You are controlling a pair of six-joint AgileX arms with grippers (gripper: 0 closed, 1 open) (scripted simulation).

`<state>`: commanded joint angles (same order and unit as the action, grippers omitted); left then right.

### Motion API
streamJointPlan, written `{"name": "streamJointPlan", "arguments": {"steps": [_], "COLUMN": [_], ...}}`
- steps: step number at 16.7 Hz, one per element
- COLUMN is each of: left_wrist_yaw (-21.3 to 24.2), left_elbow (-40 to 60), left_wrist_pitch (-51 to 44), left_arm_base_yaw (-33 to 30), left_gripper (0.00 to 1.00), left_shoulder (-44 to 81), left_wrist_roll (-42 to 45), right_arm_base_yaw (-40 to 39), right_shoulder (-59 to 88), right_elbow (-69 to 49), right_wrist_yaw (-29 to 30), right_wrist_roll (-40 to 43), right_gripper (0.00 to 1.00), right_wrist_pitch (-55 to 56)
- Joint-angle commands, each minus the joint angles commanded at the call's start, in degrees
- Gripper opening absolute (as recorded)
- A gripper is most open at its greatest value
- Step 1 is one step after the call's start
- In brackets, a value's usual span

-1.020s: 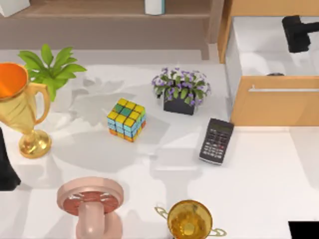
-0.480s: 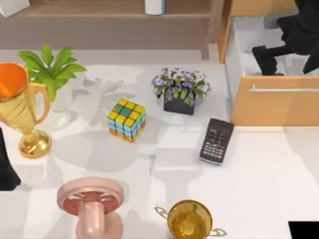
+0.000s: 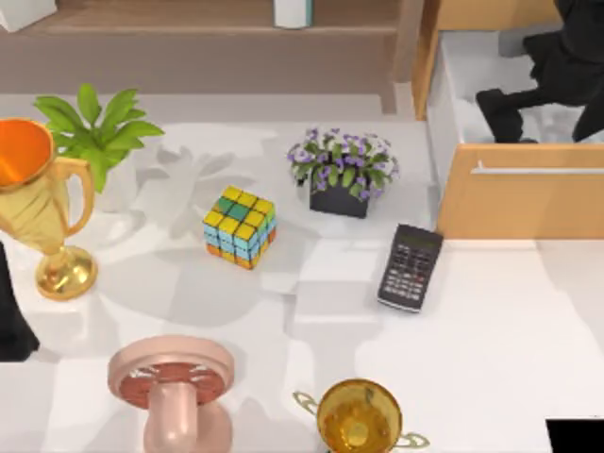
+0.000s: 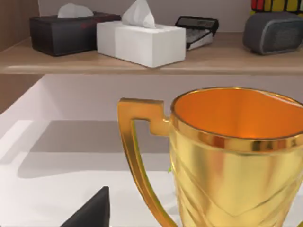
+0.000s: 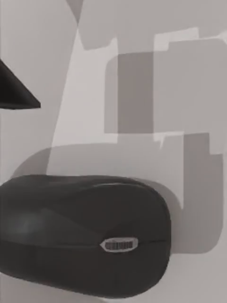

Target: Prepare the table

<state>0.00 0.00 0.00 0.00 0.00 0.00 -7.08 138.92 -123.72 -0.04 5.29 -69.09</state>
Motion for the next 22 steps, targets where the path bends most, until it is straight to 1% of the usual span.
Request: {"name": "streamJointPlan", "arguments": {"steps": [9, 14, 22], "left_wrist_yaw": [0.0, 0.0, 0.0], "left_elbow": [0.0, 0.0, 0.0], "left_wrist_pitch": [0.0, 0.0, 0.0], "left_arm_base_yaw": [0.0, 0.0, 0.0], "left_gripper": [1.0, 1.0, 1.0], "left_shoulder": [0.0, 0.0, 0.0], "left_wrist_roll": [0.0, 0.0, 0.0], "right_arm_base_yaw": [-0.3, -0.2, -0.2], "right_shoulder": [1.1, 1.7, 1.7], "right_elbow": [3.4, 3.5, 3.5], "right_wrist_yaw": [0.0, 0.0, 0.0], "right_wrist_roll": [-0.1, -0.1, -0.1], "right_gripper": [1.0, 1.0, 0.4], "right_wrist_pitch": [4.7, 5.2, 5.2]}}
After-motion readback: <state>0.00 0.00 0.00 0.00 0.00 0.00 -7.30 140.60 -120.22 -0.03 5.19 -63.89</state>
